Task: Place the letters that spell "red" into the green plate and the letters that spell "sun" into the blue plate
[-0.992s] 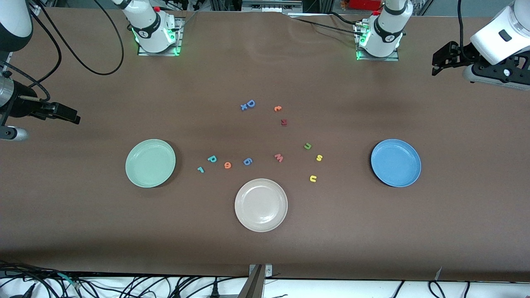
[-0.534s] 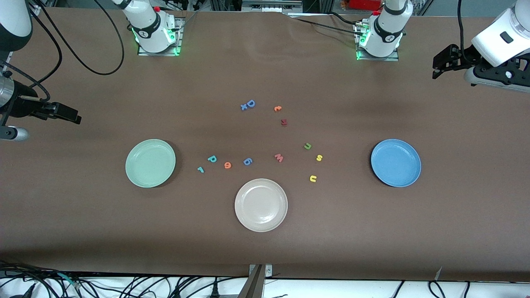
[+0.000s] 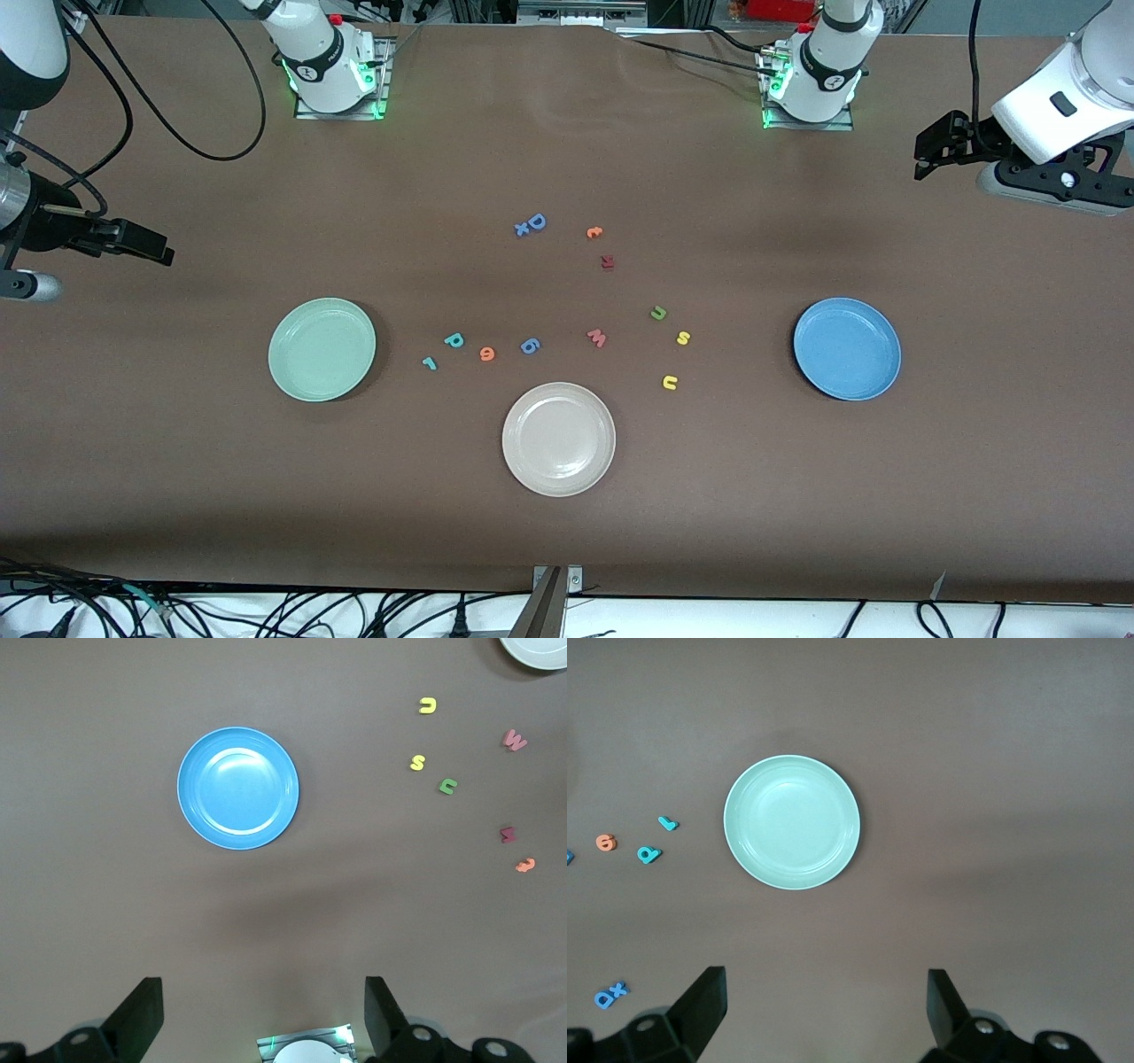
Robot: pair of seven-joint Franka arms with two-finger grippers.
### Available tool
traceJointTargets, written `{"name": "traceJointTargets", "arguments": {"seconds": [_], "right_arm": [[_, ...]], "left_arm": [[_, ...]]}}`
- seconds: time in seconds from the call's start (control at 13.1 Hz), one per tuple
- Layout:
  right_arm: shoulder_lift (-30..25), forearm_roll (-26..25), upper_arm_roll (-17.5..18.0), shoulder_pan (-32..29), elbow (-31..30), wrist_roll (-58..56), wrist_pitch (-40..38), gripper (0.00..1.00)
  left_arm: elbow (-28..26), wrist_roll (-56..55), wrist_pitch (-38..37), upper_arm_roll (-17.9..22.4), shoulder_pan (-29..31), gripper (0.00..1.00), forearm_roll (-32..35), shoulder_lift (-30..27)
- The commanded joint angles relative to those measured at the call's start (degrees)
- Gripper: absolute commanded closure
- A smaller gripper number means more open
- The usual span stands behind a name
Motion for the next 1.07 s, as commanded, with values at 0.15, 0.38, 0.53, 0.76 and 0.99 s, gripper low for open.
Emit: {"name": "traceJointTargets", "arguments": {"seconds": [0.15, 0.38, 0.53, 0.76, 0.99], "right_arm": [[0.8, 1.1, 0.3, -0.5, 1.9, -0.9, -1.3, 0.0], [0.8, 1.2, 0.3, -0.5, 1.9, -0.8, -1.3, 0.0], [0.8, 1.2, 0.3, -0.5, 1.9, -0.8, -1.3, 0.0], [0.8, 1.2, 0.3, -0.5, 1.9, -0.8, -1.3, 0.0], [0.8, 1.2, 0.3, -0.6, 1.9, -0.9, -1.3, 0.0]], "left_arm": [[0.2, 0.4, -1.0, -0.1, 0.3, 0.0, -0.1, -0.5], [-0.1, 0.1, -0.8, -0.1, 0.2, 0.0, -0.1, 0.8], [-0.1, 0.1, -0.6, -0.1, 0.2, 0.0, -0.4, 1.5], [-0.3, 0.1, -0.7, -0.1, 0.2, 0.0, 0.0, 1.8], [-0.2, 0.7, -1.0, 0.0, 0.4, 0.0, 0.1, 2.5]]}}
